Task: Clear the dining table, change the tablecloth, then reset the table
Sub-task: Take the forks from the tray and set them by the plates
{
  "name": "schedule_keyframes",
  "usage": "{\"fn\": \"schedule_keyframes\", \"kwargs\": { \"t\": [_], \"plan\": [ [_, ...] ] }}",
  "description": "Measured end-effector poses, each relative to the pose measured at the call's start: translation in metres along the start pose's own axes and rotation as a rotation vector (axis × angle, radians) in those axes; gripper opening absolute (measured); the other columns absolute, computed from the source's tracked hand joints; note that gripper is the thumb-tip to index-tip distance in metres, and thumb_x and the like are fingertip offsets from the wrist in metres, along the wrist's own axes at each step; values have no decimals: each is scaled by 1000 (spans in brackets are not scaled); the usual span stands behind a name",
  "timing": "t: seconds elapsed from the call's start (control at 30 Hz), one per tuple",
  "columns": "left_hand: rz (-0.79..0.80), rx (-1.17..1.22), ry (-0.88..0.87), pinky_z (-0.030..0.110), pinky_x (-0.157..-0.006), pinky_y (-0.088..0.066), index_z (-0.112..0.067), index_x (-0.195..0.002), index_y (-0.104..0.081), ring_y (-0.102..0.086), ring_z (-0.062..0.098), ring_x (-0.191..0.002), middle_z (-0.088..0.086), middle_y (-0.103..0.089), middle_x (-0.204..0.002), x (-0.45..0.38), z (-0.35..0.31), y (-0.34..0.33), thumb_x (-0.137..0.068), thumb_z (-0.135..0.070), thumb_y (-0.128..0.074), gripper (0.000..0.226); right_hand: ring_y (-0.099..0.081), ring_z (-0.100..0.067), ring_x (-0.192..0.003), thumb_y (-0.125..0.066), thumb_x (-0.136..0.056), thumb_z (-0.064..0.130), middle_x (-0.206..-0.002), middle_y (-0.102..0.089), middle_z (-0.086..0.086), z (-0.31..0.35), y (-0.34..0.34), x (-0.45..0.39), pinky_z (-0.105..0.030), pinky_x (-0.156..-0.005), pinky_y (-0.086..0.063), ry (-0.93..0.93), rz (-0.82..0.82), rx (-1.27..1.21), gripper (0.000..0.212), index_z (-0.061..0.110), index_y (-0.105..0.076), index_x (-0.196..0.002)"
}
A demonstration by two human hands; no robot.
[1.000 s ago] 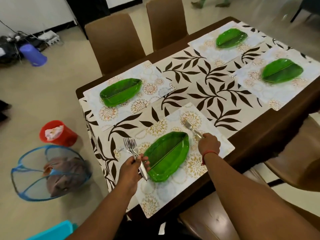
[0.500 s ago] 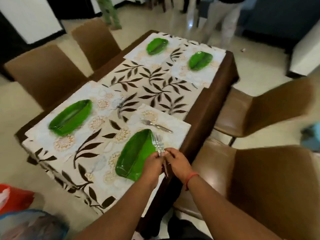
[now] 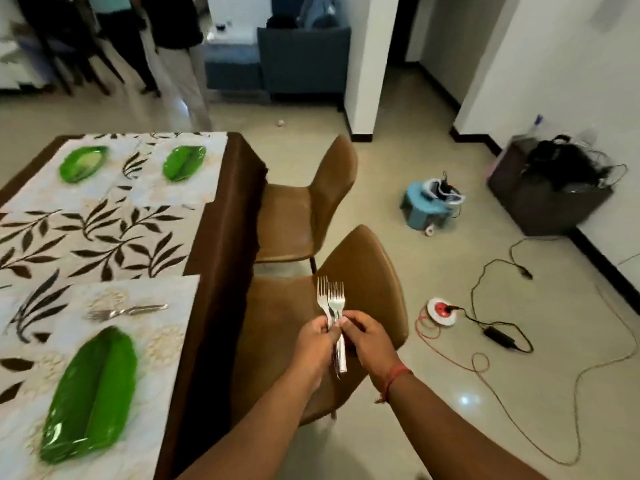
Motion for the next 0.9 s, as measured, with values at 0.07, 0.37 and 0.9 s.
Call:
{"fn": "schedule_keyframes", "kwargs": {
  "t": [0.07, 0.37, 0.9],
  "plan": [
    [33, 30, -40, 24, -66, -54, -13, -106, -71, -72, 15, -80, 3, -76, -87, -5, -7, -49, -99, -20, -61, 14, -70, -24, -97, -56, -99, 16, -97, -75, -3, 1, 46, -1, -40, -92, -56, -8, -85, -40, 16, 18, -71, -103],
    [101, -4, -16, 52, -76, -61, -13, -105, -70, -74, 30, -83, 13, -75, -90, -44, -11, -302, -98, -18, -61, 13, -71, -24, -87, -57, -96, 15, -93, -75, -10, -17, 295, -31, -43, -83, -57, -75, -176, -195, 18, 20, -74, -91],
    [10, -74, -166, 45, -66, -60, -13, -98, -71, -74, 23, -74, 7, -75, -84, -249, -164, -403, -97, -22, -63, 13, -62, -22, -66, -56, -92, 12, -77, -67, -11, 87, 405, -263, -30, -61, -52, -134, -97, -386, 16, 9, -71, -96]
  ]
}}
Point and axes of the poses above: each hand's wrist, its own x-axis away from the middle knuckle, its own y-axis out of the back of the hand, z = x × y, the point moved 4 cm from there along -x, towards the middle knuckle
